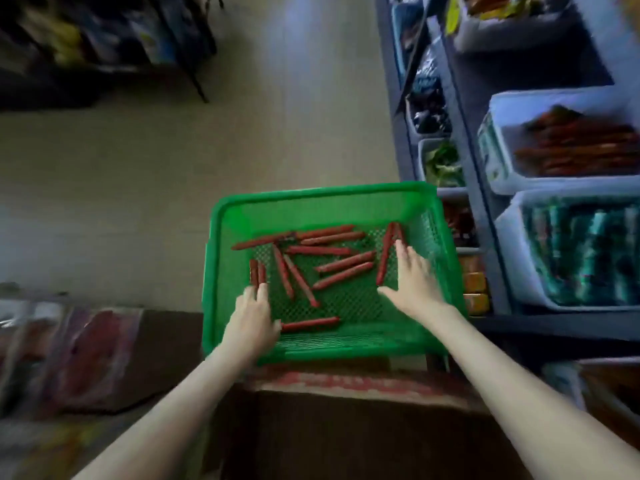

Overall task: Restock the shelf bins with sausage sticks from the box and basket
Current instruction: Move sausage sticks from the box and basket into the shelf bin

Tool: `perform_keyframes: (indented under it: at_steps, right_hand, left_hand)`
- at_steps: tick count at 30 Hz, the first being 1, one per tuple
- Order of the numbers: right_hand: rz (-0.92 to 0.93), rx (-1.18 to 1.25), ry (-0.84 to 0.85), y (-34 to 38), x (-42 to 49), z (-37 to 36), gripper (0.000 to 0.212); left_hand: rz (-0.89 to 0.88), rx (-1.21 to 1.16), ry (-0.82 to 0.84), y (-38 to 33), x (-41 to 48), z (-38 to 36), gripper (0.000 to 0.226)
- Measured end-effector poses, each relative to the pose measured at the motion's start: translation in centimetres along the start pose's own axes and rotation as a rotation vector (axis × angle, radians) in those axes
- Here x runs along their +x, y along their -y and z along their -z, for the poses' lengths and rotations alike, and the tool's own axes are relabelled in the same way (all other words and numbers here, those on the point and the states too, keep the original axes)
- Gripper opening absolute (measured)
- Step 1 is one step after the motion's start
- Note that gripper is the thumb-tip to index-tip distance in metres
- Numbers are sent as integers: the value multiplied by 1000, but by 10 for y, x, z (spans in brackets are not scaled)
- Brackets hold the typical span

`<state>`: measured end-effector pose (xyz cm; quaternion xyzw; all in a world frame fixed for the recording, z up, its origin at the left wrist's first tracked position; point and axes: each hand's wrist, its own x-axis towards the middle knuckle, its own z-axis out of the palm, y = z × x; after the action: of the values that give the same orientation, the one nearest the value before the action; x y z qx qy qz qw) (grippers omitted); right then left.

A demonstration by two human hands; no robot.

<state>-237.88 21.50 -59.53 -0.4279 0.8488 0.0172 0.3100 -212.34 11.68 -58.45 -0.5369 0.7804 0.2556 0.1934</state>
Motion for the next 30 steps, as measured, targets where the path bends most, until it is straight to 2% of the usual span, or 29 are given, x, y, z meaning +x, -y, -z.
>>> perform_keyframes:
  at_steps: [3,6,8,11,12,15,19,21,23,25,27,30]
  right_hand:
    - [-201,100,35,-9,61,-32,115]
    - [-287,161,-55,-4,97,-46,121]
    - [-304,168,-118,5,109,-51,122]
    - [-254,99,-108,16,114,-58,127]
    - [-203,73,-87,19,112,-62,126]
    - [1,-28,4,25,104,-69,122]
    - [220,-137,63,20,91,-69,128]
    - [368,-206,80,18,84,-67,124]
    - [545,-252,50,19,77,-69,108]
    - [722,-306,10,24,72,-74,87]
    - [744,-396,50,34,65,-79,78]
    - [606,-500,74,50,58,-83,86]
  left_hand:
    - [164,-48,109,-6,57,-19,91]
    - [294,-65,165,-7,103,-22,105]
    - [348,-64,186,-9,126,-25,117]
    - [402,-198,234,-15,138,-34,159]
    - [404,-191,215,-17,136,-38,161]
    - [384,-49,70,-15,128,-49,134]
    - [372,-41,25,-17,124,-49,124]
    - [359,-114,18,-17,124,-51,119]
    - [331,-283,5,-20,122,-54,103]
    - [280,-425,3,-23,119,-56,75]
    - [250,-437,44,-27,114,-53,60]
    - [230,-316,111,-25,109,-42,52]
